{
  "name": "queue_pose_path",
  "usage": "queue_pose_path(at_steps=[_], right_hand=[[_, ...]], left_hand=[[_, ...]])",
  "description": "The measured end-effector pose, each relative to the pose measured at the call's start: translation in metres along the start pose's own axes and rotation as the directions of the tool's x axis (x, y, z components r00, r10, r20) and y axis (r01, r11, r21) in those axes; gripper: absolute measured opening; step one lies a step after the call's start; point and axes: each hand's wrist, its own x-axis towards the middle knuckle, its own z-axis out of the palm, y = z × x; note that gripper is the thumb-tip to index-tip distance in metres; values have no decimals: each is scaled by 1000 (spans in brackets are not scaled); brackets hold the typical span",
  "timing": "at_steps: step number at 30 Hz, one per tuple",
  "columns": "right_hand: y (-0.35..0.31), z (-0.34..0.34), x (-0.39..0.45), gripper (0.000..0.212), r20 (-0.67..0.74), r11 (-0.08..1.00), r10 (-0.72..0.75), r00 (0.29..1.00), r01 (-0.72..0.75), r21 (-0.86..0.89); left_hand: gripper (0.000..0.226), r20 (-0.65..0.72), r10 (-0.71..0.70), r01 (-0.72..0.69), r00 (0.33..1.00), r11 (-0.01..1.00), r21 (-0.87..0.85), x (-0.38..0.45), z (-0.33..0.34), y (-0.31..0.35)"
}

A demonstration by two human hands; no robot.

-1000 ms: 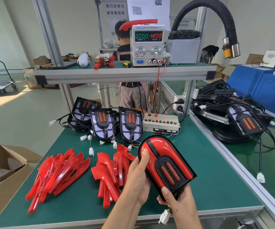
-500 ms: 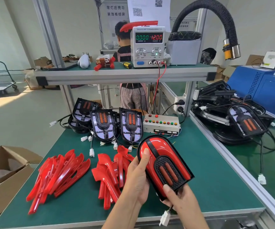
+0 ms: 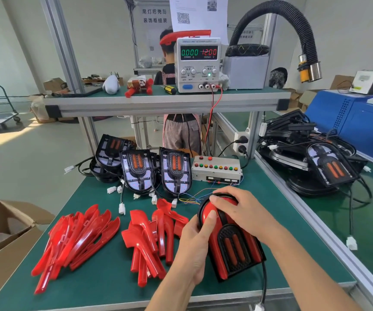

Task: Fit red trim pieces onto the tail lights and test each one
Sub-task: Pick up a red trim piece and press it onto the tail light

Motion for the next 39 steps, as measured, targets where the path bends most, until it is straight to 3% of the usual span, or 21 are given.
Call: queue_pose_path(at_steps=[3, 8, 23, 32, 39], right_hand=[[0, 0, 9, 11, 98, 998, 25, 995, -31, 59], [5, -1, 15, 15, 157, 991, 73, 985, -90, 103], [21, 10, 27, 36, 123, 966, 79, 989, -106, 236], [24, 14, 27, 20, 77, 976, 49, 996, -64, 206], [18, 7, 26, 28, 108, 973, 88, 990, -108, 203]], left_hand=[[40, -15, 2, -1, 1000, 1000, 22, 1, -3, 0], [39, -11, -28, 28, 1000, 998, 50, 2, -3, -3], [45, 1, -102, 102, 995, 995, -18, 13, -2, -4], [51, -21, -86, 85, 996, 995, -46, 13, 0, -4], [43, 39, -108, 111, 993, 990, -85, 10, -5, 1]])
